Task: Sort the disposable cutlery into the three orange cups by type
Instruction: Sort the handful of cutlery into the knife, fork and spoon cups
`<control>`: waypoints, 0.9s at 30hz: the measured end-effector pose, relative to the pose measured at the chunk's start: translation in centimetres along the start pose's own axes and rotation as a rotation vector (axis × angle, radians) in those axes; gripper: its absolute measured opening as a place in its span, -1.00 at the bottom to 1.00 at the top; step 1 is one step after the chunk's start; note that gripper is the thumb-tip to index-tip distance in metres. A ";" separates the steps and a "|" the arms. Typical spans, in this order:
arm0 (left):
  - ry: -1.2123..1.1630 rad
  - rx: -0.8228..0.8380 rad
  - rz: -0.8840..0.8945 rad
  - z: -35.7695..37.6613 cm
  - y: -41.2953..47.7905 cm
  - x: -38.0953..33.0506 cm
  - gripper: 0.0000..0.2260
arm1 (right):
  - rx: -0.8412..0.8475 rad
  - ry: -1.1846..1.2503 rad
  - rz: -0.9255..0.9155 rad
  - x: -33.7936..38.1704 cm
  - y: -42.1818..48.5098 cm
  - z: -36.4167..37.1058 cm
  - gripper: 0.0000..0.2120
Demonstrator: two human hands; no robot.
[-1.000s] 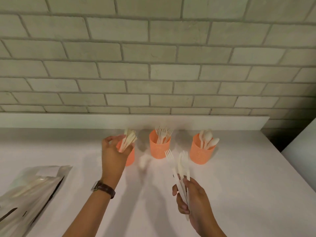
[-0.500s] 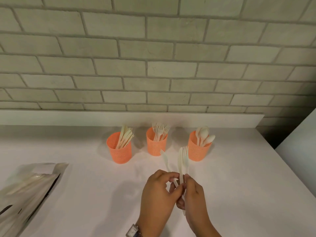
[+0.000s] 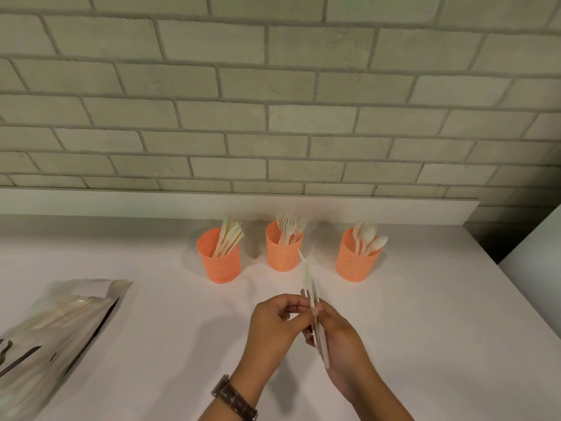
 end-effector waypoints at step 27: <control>0.266 -0.642 0.004 -14.0 14.6 -1.6 -0.79 | -0.056 -0.303 -0.176 1.3 4.9 -3.7 -0.81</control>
Point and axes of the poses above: each hand's wrist, its own y-axis towards the middle knuckle, its own z-axis out of the palm, x = y × z, the point moved 1 cm from there along y, towards the middle knuckle, and after that the axes turned 12 degrees about -z, right-handed, at the moved point
